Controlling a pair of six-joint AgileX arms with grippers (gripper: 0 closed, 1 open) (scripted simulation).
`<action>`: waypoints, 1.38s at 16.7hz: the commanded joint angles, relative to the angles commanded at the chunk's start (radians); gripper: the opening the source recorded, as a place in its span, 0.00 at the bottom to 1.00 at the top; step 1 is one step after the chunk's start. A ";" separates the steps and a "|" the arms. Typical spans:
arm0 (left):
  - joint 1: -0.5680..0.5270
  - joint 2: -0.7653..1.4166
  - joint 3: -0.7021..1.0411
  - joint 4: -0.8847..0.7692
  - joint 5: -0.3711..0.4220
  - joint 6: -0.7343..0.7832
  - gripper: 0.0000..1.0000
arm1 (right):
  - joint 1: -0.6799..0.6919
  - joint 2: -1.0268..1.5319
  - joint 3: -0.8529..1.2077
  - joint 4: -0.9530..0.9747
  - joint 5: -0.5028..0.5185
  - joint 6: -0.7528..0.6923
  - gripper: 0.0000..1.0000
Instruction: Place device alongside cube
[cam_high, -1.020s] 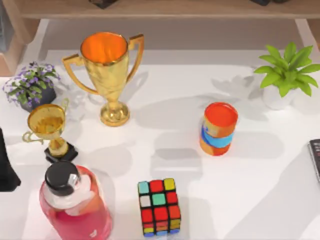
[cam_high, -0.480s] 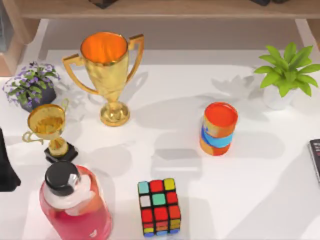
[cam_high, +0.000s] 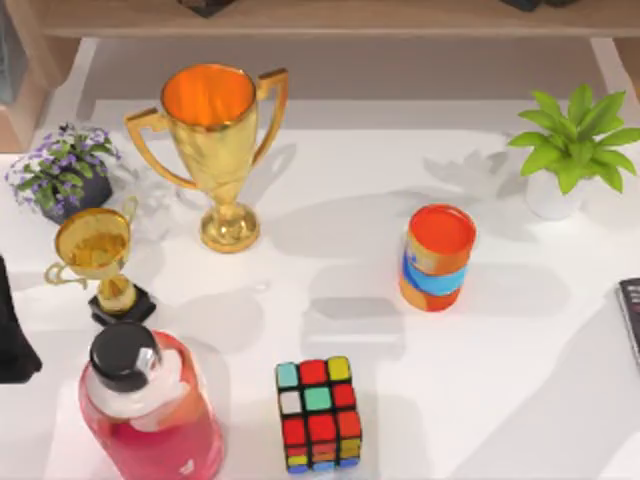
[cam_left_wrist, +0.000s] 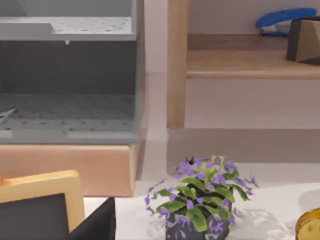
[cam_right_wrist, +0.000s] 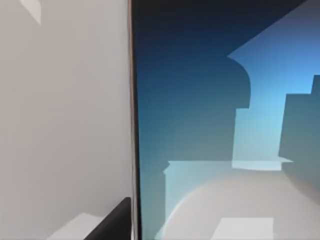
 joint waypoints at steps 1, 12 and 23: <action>0.000 0.000 0.000 0.000 0.000 0.000 1.00 | 0.000 0.000 0.000 0.000 0.000 0.000 0.02; 0.000 0.000 0.000 0.000 0.000 0.000 1.00 | 0.004 -0.037 0.012 -0.041 -0.010 0.011 0.00; 0.000 0.000 0.000 0.000 0.000 0.000 1.00 | 0.027 -0.103 0.073 -0.093 -0.009 0.050 0.00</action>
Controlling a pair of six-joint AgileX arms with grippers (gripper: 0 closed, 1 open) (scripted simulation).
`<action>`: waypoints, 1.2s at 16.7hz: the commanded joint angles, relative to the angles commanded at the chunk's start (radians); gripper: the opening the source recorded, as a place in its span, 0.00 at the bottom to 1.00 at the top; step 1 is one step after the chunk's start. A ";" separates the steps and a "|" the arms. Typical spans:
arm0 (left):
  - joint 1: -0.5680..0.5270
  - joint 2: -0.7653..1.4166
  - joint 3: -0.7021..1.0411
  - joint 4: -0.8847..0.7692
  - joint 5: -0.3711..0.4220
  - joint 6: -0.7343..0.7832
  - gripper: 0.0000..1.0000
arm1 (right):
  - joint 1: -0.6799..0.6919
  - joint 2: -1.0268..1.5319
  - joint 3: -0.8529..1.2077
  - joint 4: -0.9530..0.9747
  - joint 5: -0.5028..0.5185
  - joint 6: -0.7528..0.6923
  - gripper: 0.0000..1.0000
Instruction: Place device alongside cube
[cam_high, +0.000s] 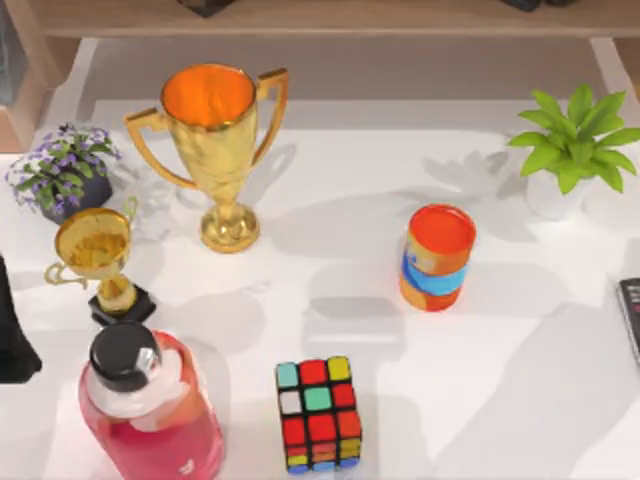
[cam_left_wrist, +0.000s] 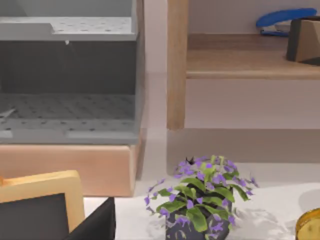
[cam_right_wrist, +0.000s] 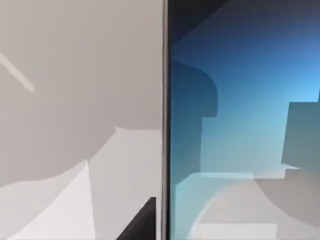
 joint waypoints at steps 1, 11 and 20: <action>0.000 0.000 0.000 0.000 0.000 0.000 1.00 | 0.016 -0.019 0.012 0.001 0.001 0.026 0.00; 0.000 0.000 0.000 0.000 0.000 0.000 1.00 | 0.338 -0.239 0.075 -0.012 0.008 0.500 0.00; 0.000 0.000 0.000 0.000 0.000 0.000 1.00 | 0.751 -0.360 -0.004 -0.086 0.011 1.076 0.00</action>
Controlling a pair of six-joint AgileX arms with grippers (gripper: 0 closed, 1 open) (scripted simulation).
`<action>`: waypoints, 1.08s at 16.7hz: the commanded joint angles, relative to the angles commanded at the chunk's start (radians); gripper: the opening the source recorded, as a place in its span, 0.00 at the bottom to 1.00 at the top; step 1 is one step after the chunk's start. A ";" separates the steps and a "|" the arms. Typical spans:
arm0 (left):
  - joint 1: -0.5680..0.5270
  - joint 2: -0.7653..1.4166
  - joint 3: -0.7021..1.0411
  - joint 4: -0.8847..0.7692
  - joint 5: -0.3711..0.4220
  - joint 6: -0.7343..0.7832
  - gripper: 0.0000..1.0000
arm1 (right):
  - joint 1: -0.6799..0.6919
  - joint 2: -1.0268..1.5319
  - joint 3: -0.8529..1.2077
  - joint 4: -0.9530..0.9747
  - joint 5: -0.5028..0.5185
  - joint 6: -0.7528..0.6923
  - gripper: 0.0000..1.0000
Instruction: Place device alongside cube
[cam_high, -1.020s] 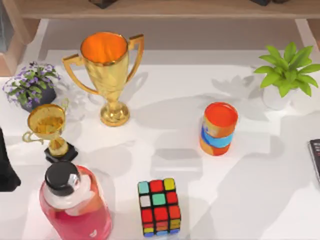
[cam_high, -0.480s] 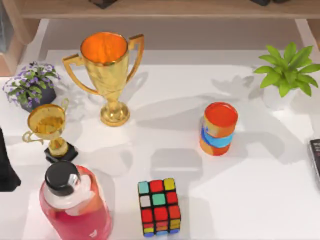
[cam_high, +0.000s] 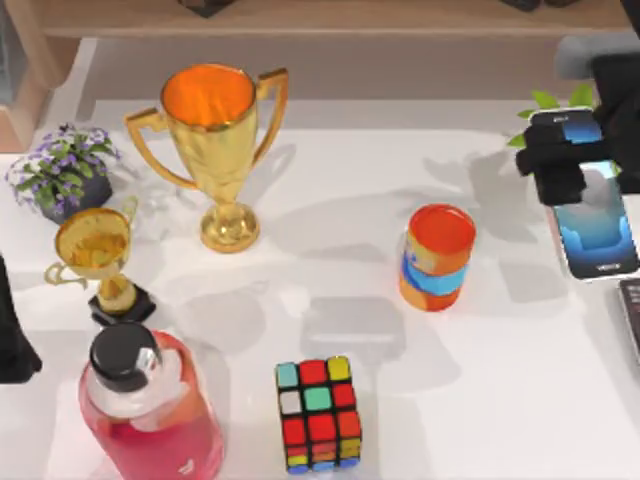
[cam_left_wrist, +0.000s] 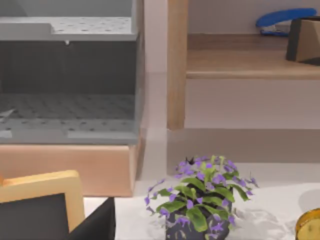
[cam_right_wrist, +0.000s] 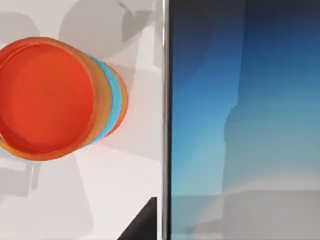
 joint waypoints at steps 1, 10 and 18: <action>0.000 0.000 0.000 0.000 0.000 0.000 1.00 | 0.046 -0.003 -0.016 -0.011 0.000 0.063 0.00; 0.000 0.000 0.000 0.000 0.000 0.000 1.00 | 0.359 0.044 -0.180 -0.069 0.003 0.512 0.00; 0.000 0.000 0.000 0.000 0.000 0.000 1.00 | 0.389 0.064 -0.202 -0.069 0.004 0.566 0.00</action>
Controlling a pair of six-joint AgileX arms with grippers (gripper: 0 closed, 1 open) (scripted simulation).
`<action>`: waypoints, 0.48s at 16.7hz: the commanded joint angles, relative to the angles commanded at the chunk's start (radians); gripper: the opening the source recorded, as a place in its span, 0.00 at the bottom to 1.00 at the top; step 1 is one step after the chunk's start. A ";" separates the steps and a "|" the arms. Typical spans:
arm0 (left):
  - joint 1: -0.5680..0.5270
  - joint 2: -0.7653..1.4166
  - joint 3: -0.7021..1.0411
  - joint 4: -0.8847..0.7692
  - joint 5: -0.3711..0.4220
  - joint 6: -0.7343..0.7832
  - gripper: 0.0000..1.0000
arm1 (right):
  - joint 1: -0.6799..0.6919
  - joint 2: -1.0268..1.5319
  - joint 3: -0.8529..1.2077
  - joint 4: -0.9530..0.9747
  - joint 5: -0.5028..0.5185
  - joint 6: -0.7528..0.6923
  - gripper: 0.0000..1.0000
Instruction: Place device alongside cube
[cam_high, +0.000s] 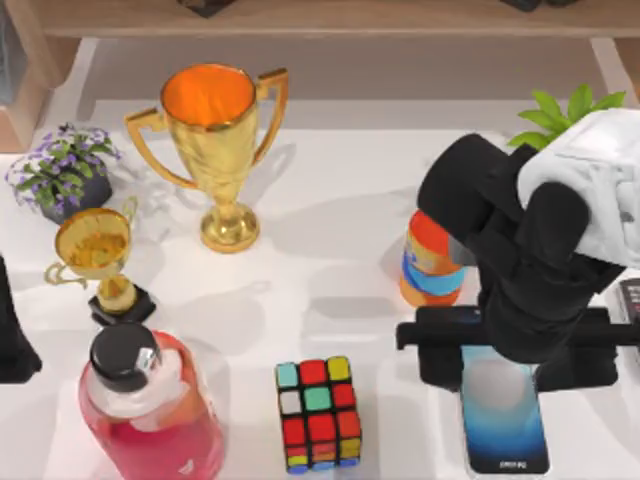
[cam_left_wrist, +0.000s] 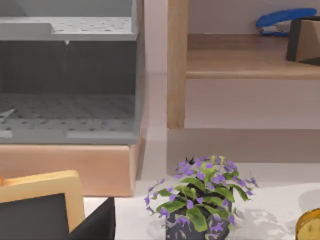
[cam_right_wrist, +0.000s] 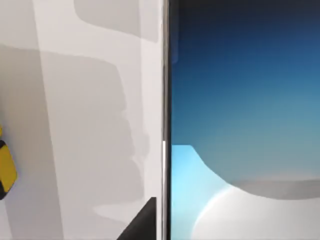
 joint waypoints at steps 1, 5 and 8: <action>0.000 0.000 0.000 0.000 0.000 0.000 1.00 | 0.000 0.000 0.000 0.000 0.000 0.000 0.00; 0.000 0.000 0.000 0.000 0.000 0.000 1.00 | 0.007 -0.005 -0.009 0.020 0.003 -0.020 0.00; 0.000 0.000 0.000 0.000 0.000 0.000 1.00 | 0.017 -0.006 -0.015 0.052 0.007 -0.044 0.00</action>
